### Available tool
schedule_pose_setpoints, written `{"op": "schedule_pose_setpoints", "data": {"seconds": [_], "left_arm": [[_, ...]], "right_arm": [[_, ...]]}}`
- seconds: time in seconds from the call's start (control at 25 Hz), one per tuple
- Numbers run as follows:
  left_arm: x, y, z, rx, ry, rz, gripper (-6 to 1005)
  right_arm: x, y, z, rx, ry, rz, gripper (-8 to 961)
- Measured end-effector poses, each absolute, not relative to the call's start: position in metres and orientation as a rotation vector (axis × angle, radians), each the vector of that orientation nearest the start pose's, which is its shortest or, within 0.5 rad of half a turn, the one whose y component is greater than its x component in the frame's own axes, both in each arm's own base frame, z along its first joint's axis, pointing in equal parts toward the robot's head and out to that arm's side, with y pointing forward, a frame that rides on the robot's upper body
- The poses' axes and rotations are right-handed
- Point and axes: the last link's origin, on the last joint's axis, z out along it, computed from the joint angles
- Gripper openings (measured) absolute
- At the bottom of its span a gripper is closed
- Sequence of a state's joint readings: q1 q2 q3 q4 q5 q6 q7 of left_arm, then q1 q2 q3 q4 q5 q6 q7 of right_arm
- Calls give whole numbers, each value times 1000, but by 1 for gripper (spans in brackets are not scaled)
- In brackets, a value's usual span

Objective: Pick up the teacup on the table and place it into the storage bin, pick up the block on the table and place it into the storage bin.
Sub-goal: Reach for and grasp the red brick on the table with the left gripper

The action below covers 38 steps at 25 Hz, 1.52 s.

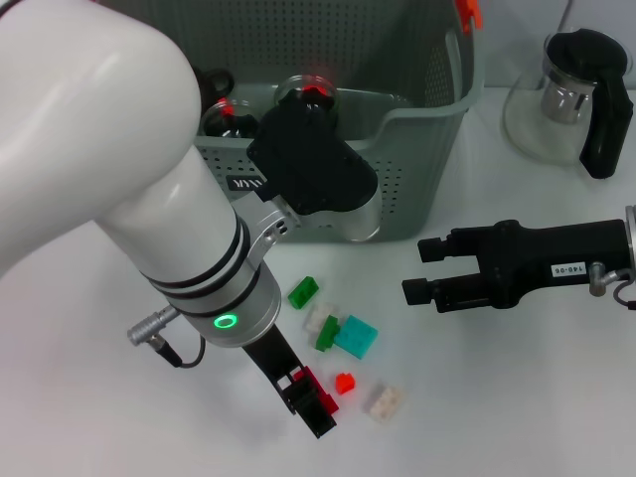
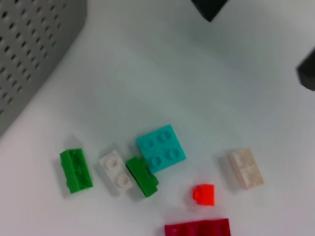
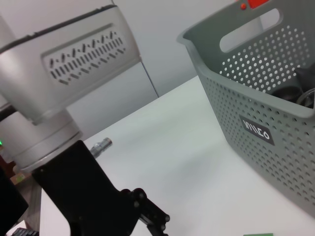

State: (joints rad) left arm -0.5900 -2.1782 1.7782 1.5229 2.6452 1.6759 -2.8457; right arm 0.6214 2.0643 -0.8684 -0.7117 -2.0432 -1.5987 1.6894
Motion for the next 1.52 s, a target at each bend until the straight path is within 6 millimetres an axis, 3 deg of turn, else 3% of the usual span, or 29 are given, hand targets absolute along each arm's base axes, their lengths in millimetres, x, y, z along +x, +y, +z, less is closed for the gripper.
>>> {"op": "schedule_pose_setpoints", "data": {"seconds": [0.8,1.52], "left_arm": [[-131,290,-78,-2676,-893,732,966],[-130,293,-99,-2657,-893,681,965]], "right_arm": [[233,327,-11,-3055,788,427,821],[239,327,-6,-3037,793,421,823]]}}
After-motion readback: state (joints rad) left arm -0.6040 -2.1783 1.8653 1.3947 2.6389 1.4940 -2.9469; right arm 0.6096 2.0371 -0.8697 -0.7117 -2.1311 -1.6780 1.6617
